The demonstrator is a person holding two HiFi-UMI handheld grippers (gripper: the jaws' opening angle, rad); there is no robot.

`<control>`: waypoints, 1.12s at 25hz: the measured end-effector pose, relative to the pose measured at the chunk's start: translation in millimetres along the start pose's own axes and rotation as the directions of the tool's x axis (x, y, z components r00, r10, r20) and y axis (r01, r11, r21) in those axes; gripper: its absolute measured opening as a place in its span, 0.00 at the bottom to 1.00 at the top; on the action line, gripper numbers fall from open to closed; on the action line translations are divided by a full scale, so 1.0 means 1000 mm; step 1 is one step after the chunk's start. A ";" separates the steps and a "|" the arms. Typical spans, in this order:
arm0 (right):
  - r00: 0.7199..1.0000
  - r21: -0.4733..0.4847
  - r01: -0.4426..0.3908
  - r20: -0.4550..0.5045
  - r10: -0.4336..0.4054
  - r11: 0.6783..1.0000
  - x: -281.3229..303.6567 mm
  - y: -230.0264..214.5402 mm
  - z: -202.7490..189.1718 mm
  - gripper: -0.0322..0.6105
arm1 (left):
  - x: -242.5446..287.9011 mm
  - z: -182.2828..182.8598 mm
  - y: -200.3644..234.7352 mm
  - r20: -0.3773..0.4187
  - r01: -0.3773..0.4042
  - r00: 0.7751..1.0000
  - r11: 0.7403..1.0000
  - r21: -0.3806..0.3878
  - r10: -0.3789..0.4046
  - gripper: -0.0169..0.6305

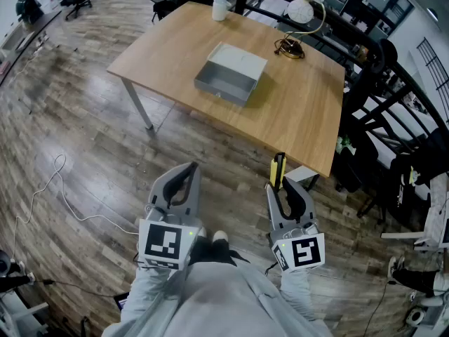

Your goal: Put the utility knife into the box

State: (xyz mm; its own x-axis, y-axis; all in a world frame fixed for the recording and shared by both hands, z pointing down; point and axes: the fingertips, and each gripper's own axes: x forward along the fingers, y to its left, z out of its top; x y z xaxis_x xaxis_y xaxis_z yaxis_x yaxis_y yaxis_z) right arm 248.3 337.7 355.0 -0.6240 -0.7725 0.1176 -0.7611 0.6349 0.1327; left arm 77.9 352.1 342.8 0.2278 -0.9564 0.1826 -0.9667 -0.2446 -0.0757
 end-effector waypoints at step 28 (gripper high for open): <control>0.998 0.051 -0.063 -0.005 0.063 0.997 0.084 -0.032 -0.012 0.25 | 0.049 -0.012 0.058 -0.009 -0.105 0.994 0.994 -0.028 0.104 0.05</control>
State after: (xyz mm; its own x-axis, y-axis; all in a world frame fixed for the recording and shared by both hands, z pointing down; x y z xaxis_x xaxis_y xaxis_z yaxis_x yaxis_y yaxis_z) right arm 221.8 252.6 372.1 -0.6701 -0.7306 0.1311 -0.7282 0.6813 0.0751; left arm 31.8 292.7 358.9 0.1246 -0.9754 0.1821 -0.9880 -0.1387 -0.0673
